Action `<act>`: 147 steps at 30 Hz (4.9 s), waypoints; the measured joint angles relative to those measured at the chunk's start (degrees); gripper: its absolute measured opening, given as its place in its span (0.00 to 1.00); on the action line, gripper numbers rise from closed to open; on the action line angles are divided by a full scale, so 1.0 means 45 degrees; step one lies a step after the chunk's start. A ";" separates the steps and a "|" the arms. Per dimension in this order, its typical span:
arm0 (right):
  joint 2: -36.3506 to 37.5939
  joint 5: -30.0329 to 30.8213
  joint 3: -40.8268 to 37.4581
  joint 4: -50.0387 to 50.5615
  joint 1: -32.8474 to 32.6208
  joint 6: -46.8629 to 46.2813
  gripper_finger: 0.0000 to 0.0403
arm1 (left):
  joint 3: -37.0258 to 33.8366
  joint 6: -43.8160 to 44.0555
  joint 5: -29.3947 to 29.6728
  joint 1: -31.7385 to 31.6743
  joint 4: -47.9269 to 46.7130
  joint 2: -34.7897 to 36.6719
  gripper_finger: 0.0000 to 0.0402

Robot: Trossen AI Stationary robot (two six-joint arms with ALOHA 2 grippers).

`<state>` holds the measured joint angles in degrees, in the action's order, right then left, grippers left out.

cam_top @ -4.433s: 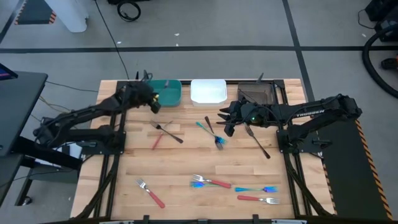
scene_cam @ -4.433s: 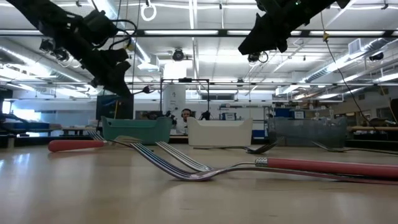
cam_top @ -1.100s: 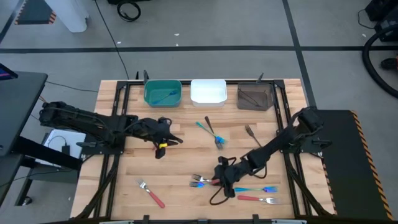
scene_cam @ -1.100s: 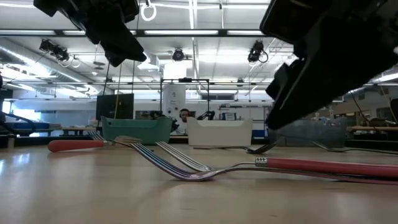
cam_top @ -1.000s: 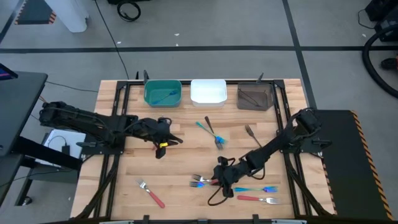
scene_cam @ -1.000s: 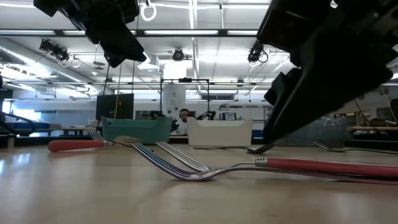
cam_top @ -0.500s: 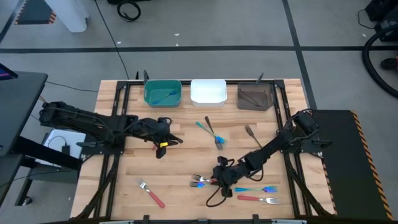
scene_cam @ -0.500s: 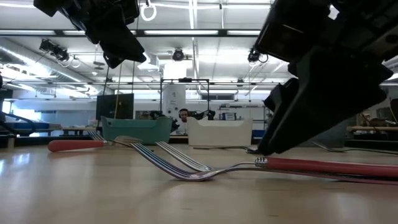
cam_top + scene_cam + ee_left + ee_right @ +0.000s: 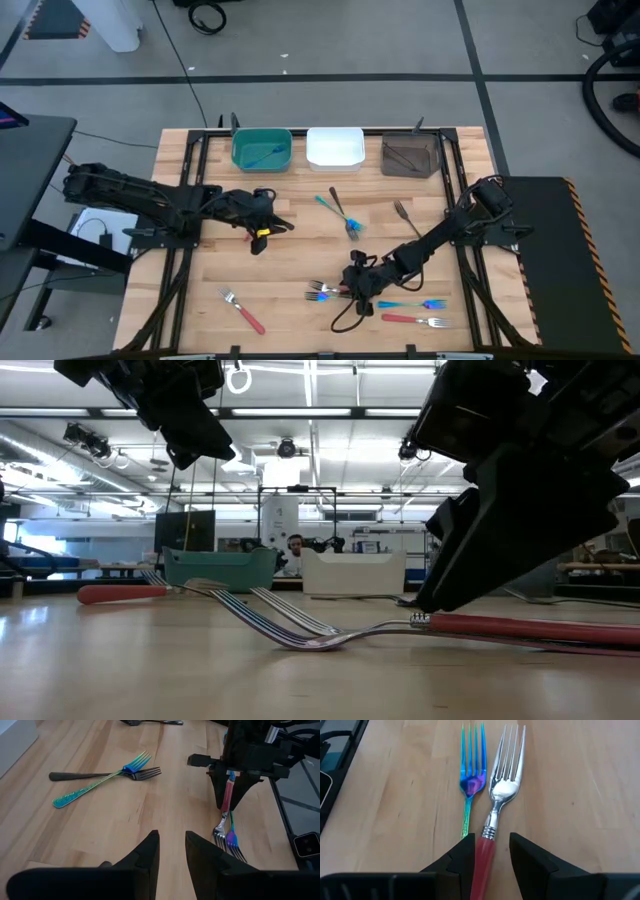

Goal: Sort silverware by color (type)
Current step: Put the red fork into the white bin, then put the black fork into the black bin

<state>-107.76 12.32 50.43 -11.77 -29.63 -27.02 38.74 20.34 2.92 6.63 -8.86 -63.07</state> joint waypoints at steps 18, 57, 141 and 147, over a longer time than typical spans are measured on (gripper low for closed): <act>-0.0744 0.0161 0.0029 -0.0353 0.0136 -0.0275 0.26 | 0.0000 -0.0005 0.0005 -0.0002 -0.0107 0.0000 0.23; 0.2073 -0.3106 -0.0029 0.2874 0.2318 0.0664 0.19 | 0.0000 -0.2067 0.0010 -0.0019 -0.1666 0.0000 0.23; 0.2516 -0.3966 -0.0015 -0.0088 1.4239 0.9893 0.19 | 0.0000 -0.1996 0.1331 -0.0019 -0.1310 0.0005 0.23; 0.2597 -0.3623 -0.0015 -0.1228 1.3994 0.9946 0.20 | 0.0000 -0.1674 0.1326 -0.0019 -0.1282 0.0005 0.23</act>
<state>-96.07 -3.99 50.37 -17.29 33.34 17.73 38.74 12.80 8.88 6.55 -14.63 -63.05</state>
